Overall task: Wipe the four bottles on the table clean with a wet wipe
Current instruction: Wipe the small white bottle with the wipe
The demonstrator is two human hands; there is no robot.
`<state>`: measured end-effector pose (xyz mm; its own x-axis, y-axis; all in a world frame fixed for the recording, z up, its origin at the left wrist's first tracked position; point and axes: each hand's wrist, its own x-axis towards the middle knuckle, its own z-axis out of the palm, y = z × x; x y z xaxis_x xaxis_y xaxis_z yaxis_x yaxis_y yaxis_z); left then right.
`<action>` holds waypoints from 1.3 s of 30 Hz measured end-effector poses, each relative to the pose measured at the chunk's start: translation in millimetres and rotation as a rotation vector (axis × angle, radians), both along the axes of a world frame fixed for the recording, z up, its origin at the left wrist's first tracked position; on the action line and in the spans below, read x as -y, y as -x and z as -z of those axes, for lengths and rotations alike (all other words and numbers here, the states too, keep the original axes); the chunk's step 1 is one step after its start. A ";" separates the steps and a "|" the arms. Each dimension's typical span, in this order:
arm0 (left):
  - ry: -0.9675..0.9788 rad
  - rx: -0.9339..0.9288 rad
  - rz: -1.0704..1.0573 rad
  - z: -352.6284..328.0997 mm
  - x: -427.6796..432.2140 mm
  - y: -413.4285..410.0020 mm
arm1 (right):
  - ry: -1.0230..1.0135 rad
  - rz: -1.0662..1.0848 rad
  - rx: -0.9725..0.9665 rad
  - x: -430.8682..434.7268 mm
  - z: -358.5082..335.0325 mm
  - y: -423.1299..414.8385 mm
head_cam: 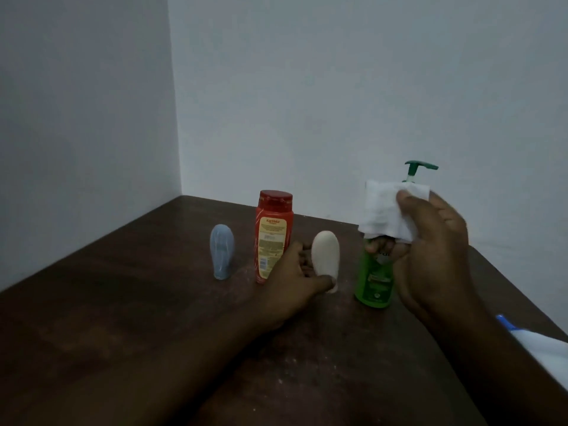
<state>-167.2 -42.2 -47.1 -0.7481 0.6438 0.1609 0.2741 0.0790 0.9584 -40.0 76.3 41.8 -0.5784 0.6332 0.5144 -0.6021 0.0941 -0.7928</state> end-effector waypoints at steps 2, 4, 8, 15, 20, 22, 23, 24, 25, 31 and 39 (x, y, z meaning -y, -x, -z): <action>-0.179 0.234 0.073 -7.1 2.7 -6.6 | 0.299 -0.137 0.027 -3.7 5.7 -4.1; -0.305 0.429 0.145 -14.6 3.9 -10.1 | 0.436 -0.178 0.015 -10.3 12.8 -12.3; -0.498 0.677 0.305 -27.6 9.2 -13.5 | 0.111 0.106 -0.032 -13.8 11.1 -24.6; -0.539 0.832 0.526 -32.4 17.0 -20.3 | -1.030 0.821 -0.042 -18.8 34.8 -33.2; -0.570 0.805 0.481 -33.4 14.2 -29.8 | -1.323 0.591 0.001 -28.7 42.5 -20.5; -0.616 0.802 0.413 -38.1 15.9 -27.9 | -1.393 0.468 0.036 -30.3 44.8 -17.4; -0.635 0.804 0.389 -40.2 17.2 -25.6 | -1.422 0.427 0.049 -29.6 45.7 -16.2; -0.650 0.804 0.385 -42.5 19.0 -23.4 | -1.457 0.395 0.047 -27.6 46.1 -15.0; -0.658 0.804 0.392 -44.4 20.0 -22.2 | -1.494 0.376 0.039 -25.8 46.3 -15.2; -0.602 0.768 0.397 -48.6 21.4 -20.7 | -1.495 0.503 0.095 -36.9 46.4 -13.5; -0.551 0.751 0.415 -48.8 22.7 -19.8 | -1.313 0.770 0.143 -34.7 54.6 -3.6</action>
<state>-147.3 -64.9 1.6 -0.5121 0.8537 0.0942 -0.5080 -0.3895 0.7682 -36.4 110.9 -12.8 -0.4242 -0.0503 0.9042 -0.0079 0.9986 0.0519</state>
